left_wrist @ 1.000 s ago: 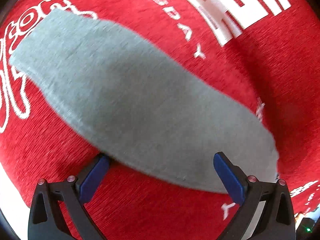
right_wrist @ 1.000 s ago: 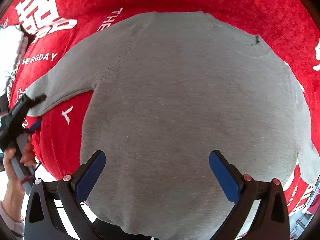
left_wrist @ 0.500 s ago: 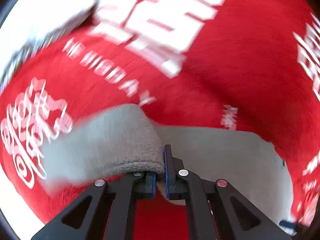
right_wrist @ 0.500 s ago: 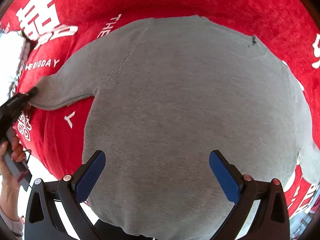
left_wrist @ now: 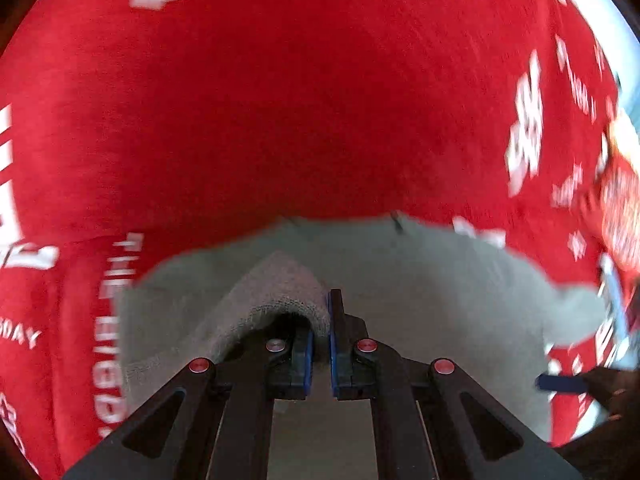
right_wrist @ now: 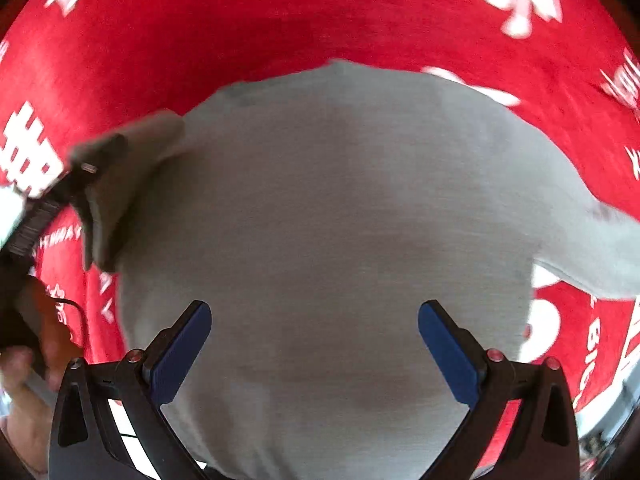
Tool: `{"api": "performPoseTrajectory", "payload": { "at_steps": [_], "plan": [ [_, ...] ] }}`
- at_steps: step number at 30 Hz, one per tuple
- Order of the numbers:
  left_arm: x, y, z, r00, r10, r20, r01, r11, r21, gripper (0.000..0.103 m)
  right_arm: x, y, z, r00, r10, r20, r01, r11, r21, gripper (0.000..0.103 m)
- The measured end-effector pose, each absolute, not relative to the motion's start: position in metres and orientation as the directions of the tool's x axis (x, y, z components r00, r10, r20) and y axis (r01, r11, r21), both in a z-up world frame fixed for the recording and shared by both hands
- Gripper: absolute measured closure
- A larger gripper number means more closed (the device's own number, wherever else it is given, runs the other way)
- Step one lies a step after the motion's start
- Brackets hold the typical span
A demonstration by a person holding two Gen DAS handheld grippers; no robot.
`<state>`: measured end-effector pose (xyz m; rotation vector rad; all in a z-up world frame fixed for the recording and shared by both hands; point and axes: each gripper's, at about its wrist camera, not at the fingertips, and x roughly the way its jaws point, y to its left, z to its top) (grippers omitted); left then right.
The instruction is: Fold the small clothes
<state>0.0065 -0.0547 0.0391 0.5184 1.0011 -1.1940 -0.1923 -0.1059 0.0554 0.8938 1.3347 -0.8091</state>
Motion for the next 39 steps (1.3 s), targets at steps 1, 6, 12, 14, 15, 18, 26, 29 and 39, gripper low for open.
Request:
{"api": "performPoseTrajectory", "payload": {
  "at_steps": [1, 6, 12, 14, 15, 18, 26, 29, 39],
  "plan": [
    [-0.01, -0.066, 0.026, 0.027, -0.489, -0.872, 0.943, 0.302, -0.14, 0.096, -0.204, -0.111, 0.054, 0.065, 0.01, -0.998, 0.9, 0.431, 0.063, 0.0],
    [-0.052, -0.084, -0.017, 0.031, -0.364, -0.931, 0.964, 0.257, -0.069, 0.093, -0.254, -0.131, 0.042, 0.016, 0.028, -0.999, 0.937, 0.349, 0.025, 0.0],
    [-0.047, -0.06, 0.013, 0.055, -0.395, -0.917, 0.963, 0.265, -0.056, 0.01, -0.265, -0.138, 0.049, -0.001, 0.003, -1.0, 0.929, 0.369, 0.0, 0.0],
    [-0.033, -0.036, 0.037, 0.07, -0.414, -0.908, 0.957, 0.285, -0.057, 0.01, -0.249, -0.141, 0.059, 0.016, -0.03, -0.999, 0.903, 0.43, 0.002, 0.0],
    [-0.021, -0.022, 0.047, 0.097, -0.418, -0.903, 0.948, 0.316, -0.044, 0.01, -0.241, -0.141, 0.064, 0.026, -0.047, -0.999, 0.886, 0.464, 0.001, 0.0],
    [0.02, 0.004, 0.055, 0.174, -0.374, -0.911, 0.907, 0.422, 0.0, 0.01, -0.191, -0.126, 0.078, 0.069, -0.1, -0.993, 0.755, 0.656, -0.013, 0.0],
    [0.12, 0.064, -0.001, 0.161, -0.132, -0.978, 0.727, 0.686, 0.027, 0.01, -0.081, -0.039, 0.057, 0.146, -0.234, -0.961, 0.248, 0.949, -0.193, 0.001],
    [0.106, 0.066, -0.01, 0.116, -0.135, -0.984, 0.749, 0.663, -0.002, 0.01, -0.064, -0.03, 0.041, 0.143, -0.26, -0.955, 0.185, 0.955, -0.232, 0.006],
    [0.089, 0.056, -0.008, 0.117, -0.141, -0.983, 0.754, 0.657, -0.004, 0.01, -0.104, -0.11, 0.068, 0.314, -0.041, -0.948, 0.638, 0.749, 0.179, 0.093]
  ]
}}
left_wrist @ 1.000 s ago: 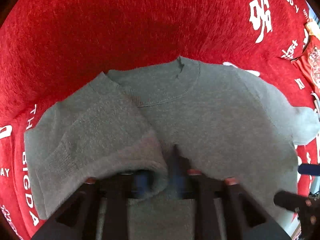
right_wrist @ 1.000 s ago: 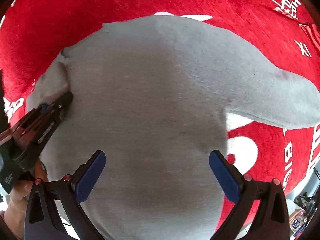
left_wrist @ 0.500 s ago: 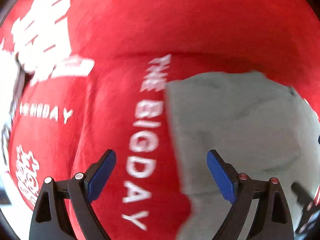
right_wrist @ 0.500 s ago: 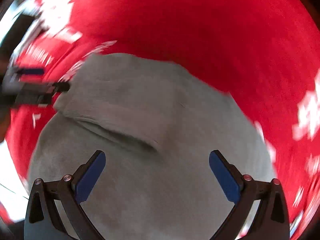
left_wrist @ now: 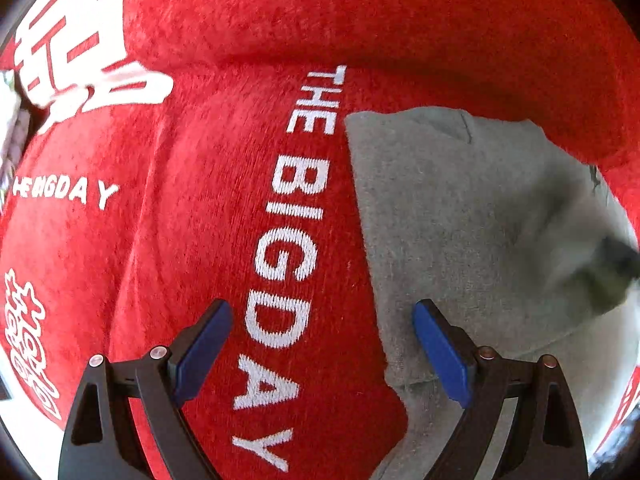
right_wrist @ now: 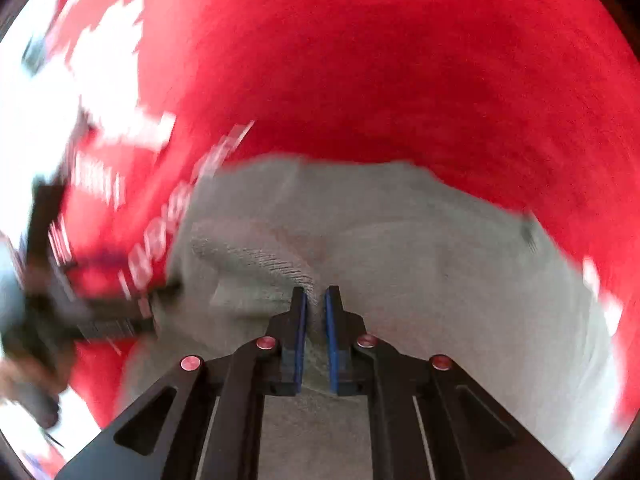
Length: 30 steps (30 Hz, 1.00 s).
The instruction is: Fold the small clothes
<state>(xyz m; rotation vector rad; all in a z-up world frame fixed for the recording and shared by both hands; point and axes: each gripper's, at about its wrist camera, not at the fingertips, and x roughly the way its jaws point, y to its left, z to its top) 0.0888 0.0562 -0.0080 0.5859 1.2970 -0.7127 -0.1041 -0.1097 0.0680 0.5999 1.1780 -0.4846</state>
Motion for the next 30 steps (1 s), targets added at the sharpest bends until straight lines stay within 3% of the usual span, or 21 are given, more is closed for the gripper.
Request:
{"api": "performPoseTrajectory", "payload": {
  "at_steps": [5, 10, 11, 12, 13, 14, 15, 17, 18, 19, 20, 27, 30],
  "plan": [
    [0.083, 0.05, -0.006, 0.126, -0.13, -0.983, 0.772, 0.635, 0.015, 0.01, -0.209, -0.172, 0.081, 0.422, -0.091, -0.902, 0.875, 0.3, 0.379, 0.093],
    [0.112, 0.03, -0.008, 0.087, -0.143, -0.986, 0.772, 0.635, -0.024, 0.01, -0.296, -0.2, 0.054, 0.475, -0.046, -0.879, 0.878, -0.04, 0.477, 0.088],
    [0.119, 0.024, -0.01, 0.063, -0.15, -0.987, 0.765, 0.643, -0.049, 0.01, -0.307, -0.201, 0.051, 0.475, -0.019, -0.88, 0.877, -0.075, 0.475, 0.074],
    [0.125, 0.018, -0.015, 0.031, -0.147, -0.989, 0.76, 0.646, -0.072, 0.01, -0.313, -0.201, 0.052, 0.482, -0.012, -0.876, 0.872, -0.086, 0.482, 0.044],
    [0.126, 0.015, -0.017, 0.016, -0.144, -0.989, 0.759, 0.646, -0.082, 0.01, -0.317, -0.2, 0.053, 0.492, -0.016, -0.87, 0.866, -0.09, 0.492, 0.029],
    [0.126, 0.009, -0.02, 0.001, -0.142, -0.99, 0.76, 0.644, -0.091, 0.012, -0.319, -0.2, 0.057, 0.513, -0.031, -0.858, 0.853, -0.094, 0.513, 0.026],
    [0.124, 0.006, -0.02, -0.009, -0.153, -0.988, 0.764, 0.637, -0.105, 0.027, -0.318, -0.202, 0.058, 0.529, -0.035, -0.848, 0.843, -0.095, 0.53, 0.026],
    [0.119, 0.0, -0.014, -0.021, -0.189, -0.982, 0.782, 0.608, -0.133, 0.054, -0.314, -0.208, 0.055, 0.527, -0.024, -0.85, 0.845, -0.099, 0.526, 0.032],
    [0.118, -0.002, -0.013, -0.041, -0.202, -0.978, 0.79, 0.593, -0.156, 0.085, -0.305, -0.21, 0.047, 0.514, -0.023, -0.857, 0.852, -0.102, 0.514, 0.049],
    [0.113, -0.007, -0.008, -0.031, -0.202, -0.979, 0.807, 0.573, -0.143, 0.09, -0.303, -0.215, 0.046, 0.507, -0.019, -0.862, 0.856, -0.104, 0.506, 0.064],
    [0.11, -0.01, -0.005, -0.019, -0.196, -0.98, 0.82, 0.559, -0.128, 0.092, -0.303, -0.219, 0.043, 0.504, -0.01, -0.864, 0.858, -0.104, 0.502, 0.096],
    [0.117, -0.002, 0.004, -0.043, -0.202, -0.979, 0.863, 0.487, -0.138, 0.093, -0.323, -0.192, 0.072, 0.496, -0.029, -0.868, 0.867, -0.049, 0.497, 0.097],
    [0.122, 0.0, 0.001, -0.012, -0.193, -0.981, 0.874, 0.475, -0.104, 0.093, -0.324, -0.18, 0.061, 0.391, -0.006, -0.92, 0.92, 0.037, 0.391, 0.097]
  ]
}}
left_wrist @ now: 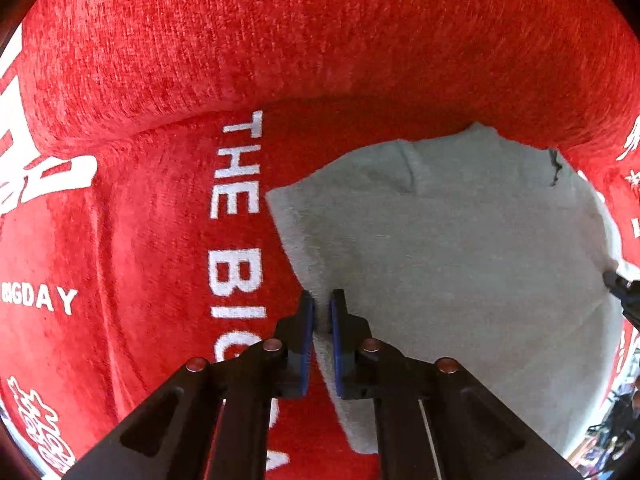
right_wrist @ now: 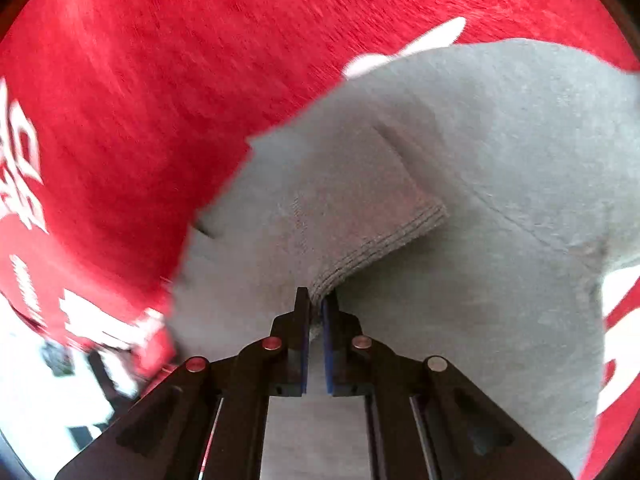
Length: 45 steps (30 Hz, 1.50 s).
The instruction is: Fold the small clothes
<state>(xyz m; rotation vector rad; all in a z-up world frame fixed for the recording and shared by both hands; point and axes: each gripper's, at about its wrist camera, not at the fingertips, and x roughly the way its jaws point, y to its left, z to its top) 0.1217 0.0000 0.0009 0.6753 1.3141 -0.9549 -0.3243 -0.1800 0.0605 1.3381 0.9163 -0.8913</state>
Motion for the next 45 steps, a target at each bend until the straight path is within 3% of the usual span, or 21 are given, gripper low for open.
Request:
{"api": "performPoseTrajectory", "payload": {
  "at_steps": [4, 6, 11, 13, 14, 15, 17, 19, 20, 21, 28, 32, 34, 35, 36, 38, 45],
  "plan": [
    [0.124, 0.014, 0.011, 0.028, -0.188, -0.982, 0.858, 0.509, -0.073, 0.093, -0.331, -0.178, 0.053, 0.355, -0.017, -0.935, 0.933, 0.06, 0.354, 0.096],
    [0.126, 0.024, 0.018, 0.064, -0.174, -0.983, 0.851, 0.523, -0.037, 0.093, -0.337, -0.178, 0.059, 0.333, -0.022, -0.943, 0.943, 0.034, 0.332, 0.087],
    [0.115, 0.039, 0.048, 0.04, -0.21, -0.977, 0.814, 0.574, -0.09, 0.093, -0.357, -0.175, 0.07, 0.329, -0.009, -0.944, 0.943, -0.048, 0.329, 0.079],
    [0.102, 0.04, 0.054, 0.039, -0.225, -0.974, 0.818, 0.566, -0.098, 0.092, -0.358, -0.174, 0.074, 0.354, -0.009, -0.935, 0.934, -0.054, 0.354, 0.066],
    [0.094, 0.029, 0.053, 0.028, -0.229, -0.973, 0.824, 0.556, -0.107, 0.092, -0.357, -0.174, 0.074, 0.357, -0.014, -0.934, 0.932, -0.054, 0.358, 0.054],
    [0.084, 0.025, 0.05, 0.015, -0.224, -0.975, 0.832, 0.543, -0.112, 0.092, -0.36, -0.177, 0.076, 0.351, -0.025, -0.936, 0.934, -0.057, 0.352, 0.052],
    [0.071, 0.013, 0.042, 0.007, -0.206, -0.978, 0.839, 0.533, -0.106, 0.092, -0.365, -0.184, 0.076, 0.353, -0.039, -0.935, 0.932, -0.08, 0.355, 0.052],
    [0.058, 0.006, 0.033, 0.004, -0.195, -0.981, 0.846, 0.523, -0.101, 0.092, -0.367, -0.193, 0.068, 0.376, -0.041, -0.926, 0.918, -0.119, 0.378, 0.063],
    [0.055, 0.004, 0.027, 0.011, -0.178, -0.984, 0.85, 0.52, -0.085, 0.092, -0.37, -0.198, 0.065, 0.382, -0.039, -0.923, 0.914, -0.13, 0.384, 0.09],
    [0.063, 0.003, 0.013, 0.02, -0.162, -0.987, 0.852, 0.519, -0.068, 0.092, -0.371, -0.201, 0.062, 0.376, -0.032, -0.926, 0.917, -0.126, 0.377, 0.097],
    [0.046, 0.0, 0.014, 0.073, -0.136, -0.988, 0.873, 0.488, -0.003, 0.092, -0.387, -0.203, 0.071, 0.257, -0.022, -0.966, 0.962, -0.089, 0.258, 0.099],
    [0.028, -0.008, 0.026, 0.08, -0.113, -0.99, 0.872, 0.489, 0.015, 0.092, -0.399, -0.192, 0.079, 0.298, 0.01, -0.954, 0.951, -0.087, 0.296, 0.096],
    [0.014, -0.009, 0.034, 0.074, -0.118, -0.99, 0.88, 0.475, 0.009, 0.092, -0.404, -0.186, 0.083, 0.296, 0.023, -0.955, 0.953, -0.075, 0.293, 0.091],
    [0.007, -0.011, 0.038, 0.072, -0.12, -0.99, 0.884, 0.467, 0.008, 0.092, -0.406, -0.182, 0.085, 0.297, 0.031, -0.954, 0.953, -0.07, 0.294, 0.081],
    [0.002, -0.011, 0.041, 0.068, -0.121, -0.99, 0.888, 0.461, 0.004, 0.092, -0.411, -0.176, 0.089, 0.302, 0.04, -0.952, 0.952, -0.069, 0.299, 0.062],
    [-0.015, -0.015, 0.046, 0.045, -0.118, -0.992, 0.897, 0.442, -0.012, 0.092, -0.417, -0.168, 0.094, 0.31, 0.043, -0.95, 0.949, -0.075, 0.306, 0.047],
    [-0.07, -0.035, 0.064, 0.025, -0.122, -0.992, 0.916, 0.4, -0.026, 0.089, -0.423, -0.148, 0.095, 0.369, 0.049, -0.928, 0.925, -0.113, 0.362, 0.04]
  ]
}}
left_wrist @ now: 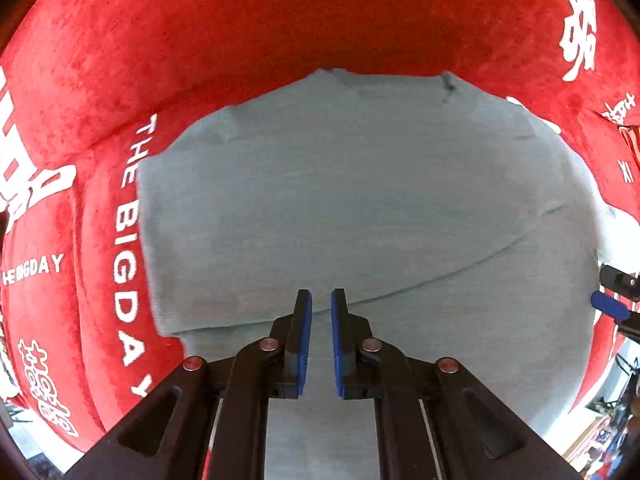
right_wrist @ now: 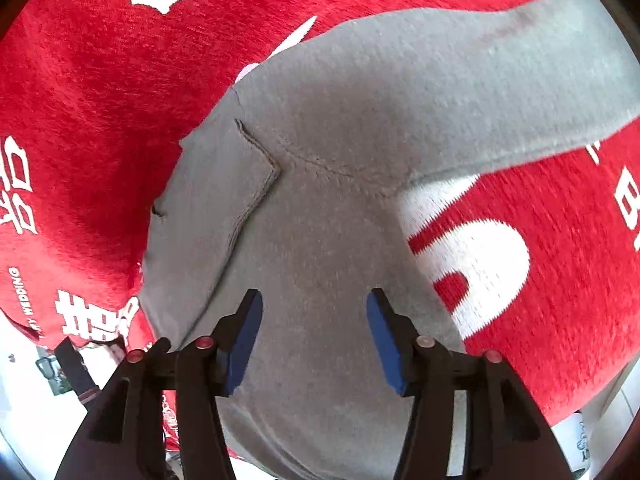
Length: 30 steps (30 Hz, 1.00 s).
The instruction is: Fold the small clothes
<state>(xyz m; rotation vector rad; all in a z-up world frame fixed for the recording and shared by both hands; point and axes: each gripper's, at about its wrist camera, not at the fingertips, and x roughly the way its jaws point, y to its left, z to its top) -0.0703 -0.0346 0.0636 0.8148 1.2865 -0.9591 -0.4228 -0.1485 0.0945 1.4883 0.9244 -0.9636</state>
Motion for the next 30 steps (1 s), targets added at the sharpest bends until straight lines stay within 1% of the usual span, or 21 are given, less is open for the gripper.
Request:
{"api": "performPoseTrajectory", "payload": {
  "at_steps": [1, 2, 3, 4, 8, 12, 16, 18, 23, 26, 30],
  "plan": [
    [-0.079, -0.039, 0.064, 0.039, -0.117, -0.992, 0.919, 0.394, -0.01, 0.046, -0.421, -0.147, 0.093, 0.375, 0.046, -0.926, 0.922, -0.118, 0.368, 0.04],
    [-0.084, -0.042, 0.064, 0.05, -0.106, -0.993, 0.918, 0.396, 0.004, 0.013, -0.425, -0.147, 0.093, 0.386, 0.043, -0.921, 0.917, -0.124, 0.379, 0.04],
    [-0.086, -0.044, 0.063, 0.068, -0.107, -0.992, 0.915, 0.403, 0.02, 0.002, -0.428, -0.146, 0.094, 0.394, 0.041, -0.918, 0.914, -0.126, 0.386, 0.04],
    [-0.092, -0.048, 0.064, 0.085, -0.114, -0.99, 0.916, 0.4, 0.032, 0.001, -0.423, -0.147, 0.089, 0.398, 0.038, -0.917, 0.912, -0.131, 0.39, 0.04],
    [-0.115, -0.063, 0.062, 0.085, -0.119, -0.989, 0.93, 0.365, 0.036, 0.001, -0.437, -0.148, 0.089, 0.407, 0.023, -0.913, 0.906, -0.139, 0.4, 0.036],
    [-0.132, -0.079, 0.06, 0.085, -0.114, -0.99, 0.926, 0.376, 0.036, 0.001, -0.462, -0.153, 0.092, 0.408, -0.012, -0.913, 0.898, -0.177, 0.403, 0.036],
    [-0.137, -0.099, 0.045, 0.111, -0.093, -0.989, 0.925, 0.374, 0.069, 0.001, -0.499, -0.162, 0.095, 0.386, -0.055, -0.921, 0.893, -0.227, 0.388, 0.036],
    [-0.144, -0.108, 0.036, 0.077, -0.074, -0.994, 0.931, 0.361, 0.046, 0.001, -0.524, -0.167, 0.098, 0.371, -0.095, -0.924, 0.883, -0.27, 0.383, 0.036],
    [-0.169, -0.123, 0.034, 0.048, -0.099, -0.994, 0.949, 0.316, 0.015, 0.001, -0.591, -0.177, 0.099, 0.313, -0.181, -0.932, 0.831, -0.422, 0.361, 0.036],
    [-0.184, -0.134, 0.032, 0.041, -0.108, -0.993, 0.956, 0.294, 0.008, 0.001, -0.63, -0.178, 0.096, 0.308, -0.231, -0.923, 0.763, -0.519, 0.385, 0.036],
    [-0.206, -0.147, 0.033, 0.012, -0.134, -0.991, 0.961, 0.274, -0.025, 0.001, -0.663, -0.184, 0.09, 0.337, -0.303, -0.891, 0.681, -0.575, 0.453, 0.036]
  ]
}}
